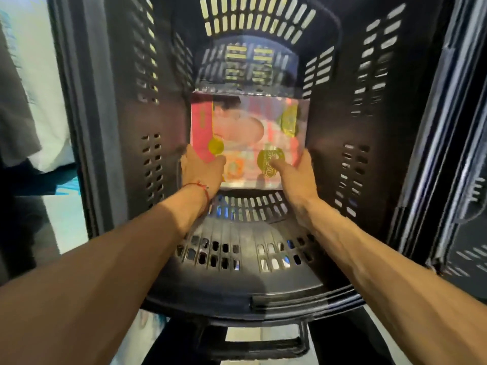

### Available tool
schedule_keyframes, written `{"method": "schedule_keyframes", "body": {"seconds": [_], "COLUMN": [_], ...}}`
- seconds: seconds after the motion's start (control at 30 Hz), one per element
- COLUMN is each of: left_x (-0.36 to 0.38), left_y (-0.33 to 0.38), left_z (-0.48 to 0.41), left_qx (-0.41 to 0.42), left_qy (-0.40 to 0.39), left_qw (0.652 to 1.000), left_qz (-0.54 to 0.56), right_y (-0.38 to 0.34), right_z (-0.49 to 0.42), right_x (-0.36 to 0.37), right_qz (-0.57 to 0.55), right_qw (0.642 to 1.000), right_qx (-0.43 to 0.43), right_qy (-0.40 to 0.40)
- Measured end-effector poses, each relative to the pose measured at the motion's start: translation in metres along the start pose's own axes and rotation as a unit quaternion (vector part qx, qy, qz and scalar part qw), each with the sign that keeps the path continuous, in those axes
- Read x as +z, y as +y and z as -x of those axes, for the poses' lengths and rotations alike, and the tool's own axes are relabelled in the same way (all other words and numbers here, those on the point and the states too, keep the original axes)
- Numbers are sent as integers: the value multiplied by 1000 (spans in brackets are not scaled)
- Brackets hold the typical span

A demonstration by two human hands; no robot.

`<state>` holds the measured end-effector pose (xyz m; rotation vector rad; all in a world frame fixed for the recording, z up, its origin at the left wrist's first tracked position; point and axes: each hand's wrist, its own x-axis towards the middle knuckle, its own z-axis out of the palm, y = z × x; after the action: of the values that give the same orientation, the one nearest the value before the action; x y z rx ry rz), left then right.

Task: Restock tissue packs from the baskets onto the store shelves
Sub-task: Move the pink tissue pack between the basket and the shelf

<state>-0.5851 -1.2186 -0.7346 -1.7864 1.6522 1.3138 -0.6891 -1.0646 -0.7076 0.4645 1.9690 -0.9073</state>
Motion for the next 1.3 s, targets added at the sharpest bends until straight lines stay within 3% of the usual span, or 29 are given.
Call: {"method": "schedule_keyframes", "body": {"seconds": [0.2,0.33,0.47,0.57,0.8,1.07,1.3], "left_x": [1,-5,-11,-11,20,22,9], "left_y": [0,-4,-16,-15,-8,-17,-3], "left_z": [-5,1,11,9,2,8,11], "left_qx": [-29,22,-14,-32,-97,-88,-93], "left_qy": [-31,-64,-75,-72,-1,13,-6], "left_qw": [998,998,997,996,994,996,991], "left_qz": [-39,-20,13,50,59,3,95], "right_y": [-4,-11,-13,-24,-33,-17,-23], "right_z": [1,2,-5,-4,-21,-30,-28], "right_x": [-5,-9,-14,-14,4,-12,-10], "right_qz": [-2,28,18,65,27,-22,190], "right_qw": [999,998,998,995,996,994,977], "right_qx": [14,14,37,34,82,78,-40], "right_qy": [-38,-61,-53,-62,-10,-74,-90]}}
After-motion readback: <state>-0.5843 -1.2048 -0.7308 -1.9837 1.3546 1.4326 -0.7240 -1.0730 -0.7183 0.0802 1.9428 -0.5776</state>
